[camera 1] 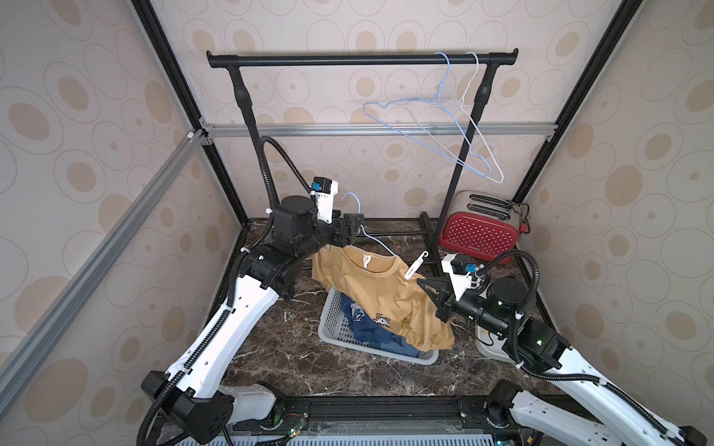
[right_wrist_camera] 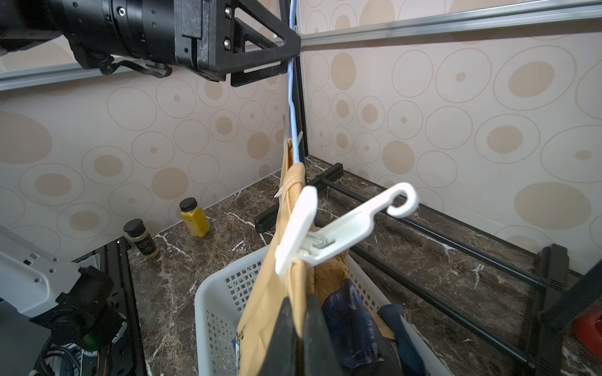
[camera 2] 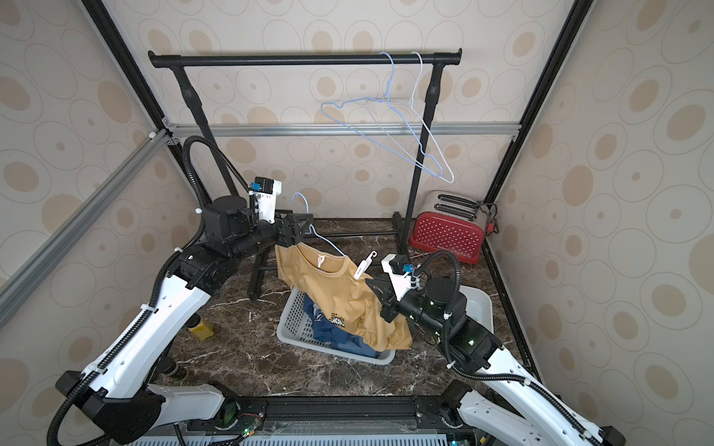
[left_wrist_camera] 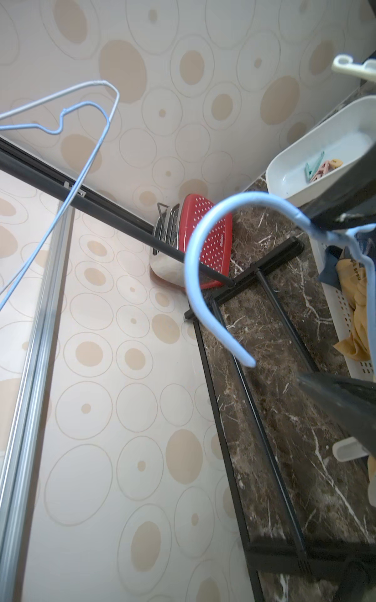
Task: Remove the clothespins securing t-shirts to the hanger
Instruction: Pick up the hanger from the clothes rail.
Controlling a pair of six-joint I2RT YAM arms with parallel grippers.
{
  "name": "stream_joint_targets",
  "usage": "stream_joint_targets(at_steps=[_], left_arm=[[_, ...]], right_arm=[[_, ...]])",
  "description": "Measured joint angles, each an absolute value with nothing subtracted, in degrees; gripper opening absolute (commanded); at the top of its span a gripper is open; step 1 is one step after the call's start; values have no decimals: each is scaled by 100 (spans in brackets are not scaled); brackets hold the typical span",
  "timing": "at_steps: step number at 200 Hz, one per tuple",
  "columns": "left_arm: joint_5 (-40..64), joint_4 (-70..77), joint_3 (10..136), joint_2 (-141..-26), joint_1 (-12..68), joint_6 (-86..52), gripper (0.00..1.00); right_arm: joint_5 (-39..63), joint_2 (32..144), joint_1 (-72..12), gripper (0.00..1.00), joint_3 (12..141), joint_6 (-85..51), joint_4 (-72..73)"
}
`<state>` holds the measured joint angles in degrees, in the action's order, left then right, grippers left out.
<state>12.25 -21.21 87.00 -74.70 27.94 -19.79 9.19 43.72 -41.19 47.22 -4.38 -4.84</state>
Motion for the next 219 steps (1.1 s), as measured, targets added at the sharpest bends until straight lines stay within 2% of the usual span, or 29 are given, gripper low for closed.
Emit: stream_joint_targets(at_steps=[43,99,131,147,163,174,200,219], left_arm=[[1629,-1935,8705,-7566,2786,-2121,51],[1715,-1824,8670,-7559,2783,-2198,24],[1721,-1776,8619,-7553,2783,-2143,13],[1678,-1750,8552,-7518,2773,-2075,3],[1632,-1743,8460,-7478,2751,-1935,0],[1629,-1737,8420,-7459,2753,-1859,0],[1636,-1726,8324,-7387,2753,-1708,0],[1640,-1723,8252,-7293,2753,-1586,0]], right_arm=[[899,4375,-4119,0,4676,-353,-513],[899,4510,-4119,0,4670,-325,-517],[910,4578,-4119,0,4670,-307,-556],[917,4582,-4119,0,4670,-305,-580],[923,4582,-4119,0,4672,-294,-578],[928,4582,-4119,12,4672,-290,-602],[987,4589,-4119,52,4698,-287,-661],[1066,4630,-4125,69,4836,-259,-854]])
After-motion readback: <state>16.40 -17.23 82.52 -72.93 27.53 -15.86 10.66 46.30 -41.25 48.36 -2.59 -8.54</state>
